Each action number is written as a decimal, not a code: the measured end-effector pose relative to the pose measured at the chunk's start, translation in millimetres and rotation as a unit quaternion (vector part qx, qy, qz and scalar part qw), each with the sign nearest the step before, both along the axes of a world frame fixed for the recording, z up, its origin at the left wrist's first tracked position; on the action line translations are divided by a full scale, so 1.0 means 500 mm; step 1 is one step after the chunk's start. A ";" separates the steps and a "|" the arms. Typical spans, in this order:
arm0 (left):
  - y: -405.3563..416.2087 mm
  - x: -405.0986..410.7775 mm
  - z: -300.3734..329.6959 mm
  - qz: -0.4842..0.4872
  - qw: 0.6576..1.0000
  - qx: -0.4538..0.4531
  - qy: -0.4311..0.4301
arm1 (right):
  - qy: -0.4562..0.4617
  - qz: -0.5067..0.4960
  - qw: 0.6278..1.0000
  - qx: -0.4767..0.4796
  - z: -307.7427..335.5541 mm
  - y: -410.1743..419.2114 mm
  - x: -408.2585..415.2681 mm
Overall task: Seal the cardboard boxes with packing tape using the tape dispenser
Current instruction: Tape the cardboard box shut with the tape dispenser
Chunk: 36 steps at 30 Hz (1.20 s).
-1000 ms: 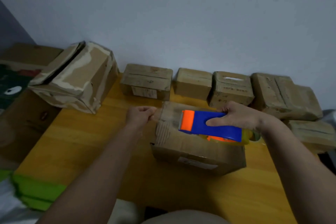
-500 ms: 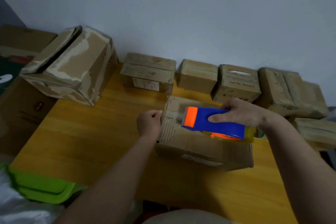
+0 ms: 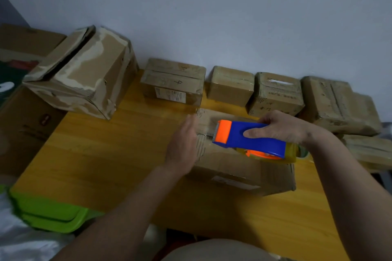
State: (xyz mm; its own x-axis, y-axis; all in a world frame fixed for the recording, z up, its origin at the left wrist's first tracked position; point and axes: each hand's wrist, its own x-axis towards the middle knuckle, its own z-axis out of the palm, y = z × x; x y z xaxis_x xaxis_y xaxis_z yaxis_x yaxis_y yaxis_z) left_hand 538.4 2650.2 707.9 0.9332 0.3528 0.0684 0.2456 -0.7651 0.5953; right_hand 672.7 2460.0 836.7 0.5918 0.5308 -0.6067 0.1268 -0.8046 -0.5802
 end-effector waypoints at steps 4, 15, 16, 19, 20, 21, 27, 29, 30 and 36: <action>0.004 -0.021 -0.026 -0.191 0.956 0.181 0.130 | 0.004 0.011 1.000 -0.002 -0.001 -0.001 -0.001; -0.007 -0.012 -0.009 -0.175 0.938 0.216 0.208 | -0.029 0.009 0.999 -0.031 0.000 -0.022 0.007; -0.008 -0.012 -0.008 -0.174 0.937 0.219 0.210 | -0.032 0.010 0.999 -0.037 0.003 -0.034 0.011; -0.012 -0.011 -0.005 -0.174 0.934 0.223 0.218 | -0.035 -0.006 0.998 -0.051 0.009 -0.067 0.018; -0.013 -0.011 -0.003 -0.173 0.934 0.223 0.219 | -0.037 -0.013 0.998 -0.051 0.008 -0.073 0.020; -0.014 -0.011 -0.001 -0.171 0.934 0.221 0.221 | -0.038 -0.016 0.998 -0.049 0.006 -0.076 0.021; -0.052 0.016 0.028 -0.153 0.922 0.231 0.269 | -0.050 -0.015 0.997 -0.050 0.002 -0.072 0.022; -0.069 0.027 0.030 -0.151 0.917 0.245 0.276 | -0.055 -0.022 0.997 -0.049 -0.001 -0.074 0.022; -0.074 0.029 0.029 -0.153 0.917 0.249 0.273 | -0.059 -0.023 0.997 -0.048 -0.004 -0.074 0.022; -0.058 0.029 0.013 -0.177 0.927 0.207 0.257 | -0.072 -0.034 0.996 -0.044 -0.015 -0.071 0.024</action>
